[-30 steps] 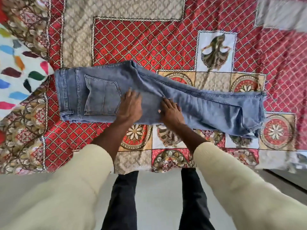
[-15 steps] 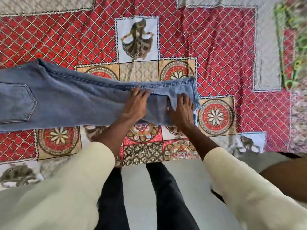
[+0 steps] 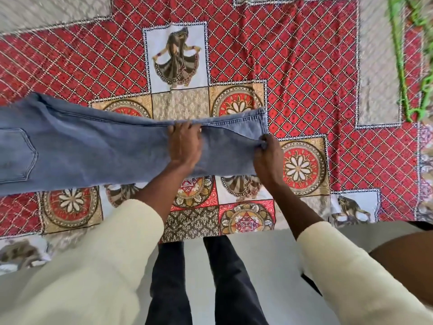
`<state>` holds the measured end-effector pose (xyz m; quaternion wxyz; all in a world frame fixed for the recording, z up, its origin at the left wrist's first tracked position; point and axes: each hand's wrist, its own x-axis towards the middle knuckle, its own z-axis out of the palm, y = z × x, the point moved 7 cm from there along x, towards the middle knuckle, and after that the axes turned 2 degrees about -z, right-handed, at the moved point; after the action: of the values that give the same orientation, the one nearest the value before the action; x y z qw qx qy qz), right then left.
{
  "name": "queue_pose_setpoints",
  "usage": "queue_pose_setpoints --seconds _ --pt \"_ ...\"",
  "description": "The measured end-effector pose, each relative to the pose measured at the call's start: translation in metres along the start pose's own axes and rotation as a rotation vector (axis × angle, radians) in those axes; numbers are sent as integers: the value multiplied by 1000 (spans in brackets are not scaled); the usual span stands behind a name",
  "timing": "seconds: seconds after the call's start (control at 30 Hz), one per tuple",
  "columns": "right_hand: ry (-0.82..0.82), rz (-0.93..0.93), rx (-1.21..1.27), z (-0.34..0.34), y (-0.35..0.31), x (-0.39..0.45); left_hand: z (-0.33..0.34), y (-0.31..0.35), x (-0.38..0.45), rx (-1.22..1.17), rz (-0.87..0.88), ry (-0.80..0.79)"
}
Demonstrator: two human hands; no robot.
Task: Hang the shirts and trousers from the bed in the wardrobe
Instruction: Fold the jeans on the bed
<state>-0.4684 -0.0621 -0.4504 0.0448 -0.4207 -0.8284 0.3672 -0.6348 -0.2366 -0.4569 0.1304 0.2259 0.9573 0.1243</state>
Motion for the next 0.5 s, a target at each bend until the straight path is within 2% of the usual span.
queue_pose_setpoints --seconds 0.03,0.1,0.2,0.27,0.37,0.43,0.5 --pt "83 125 108 -13 4 13 2 1 2 -56 -10 -8" --pt "206 264 171 -30 14 39 7 2 5 -175 -38 -36" --pt "266 311 120 -40 24 73 15 -1 8 -271 -97 -53" --pt "106 265 124 -28 23 84 18 -1 7 -295 -124 -19" --pt "-297 244 101 11 23 74 23 -3 6 -363 -229 18" --pt "-314 179 -25 21 29 72 25 -3 6 -405 -275 28" --pt "-217 149 -41 18 30 78 22 -2 6 -429 -283 43"
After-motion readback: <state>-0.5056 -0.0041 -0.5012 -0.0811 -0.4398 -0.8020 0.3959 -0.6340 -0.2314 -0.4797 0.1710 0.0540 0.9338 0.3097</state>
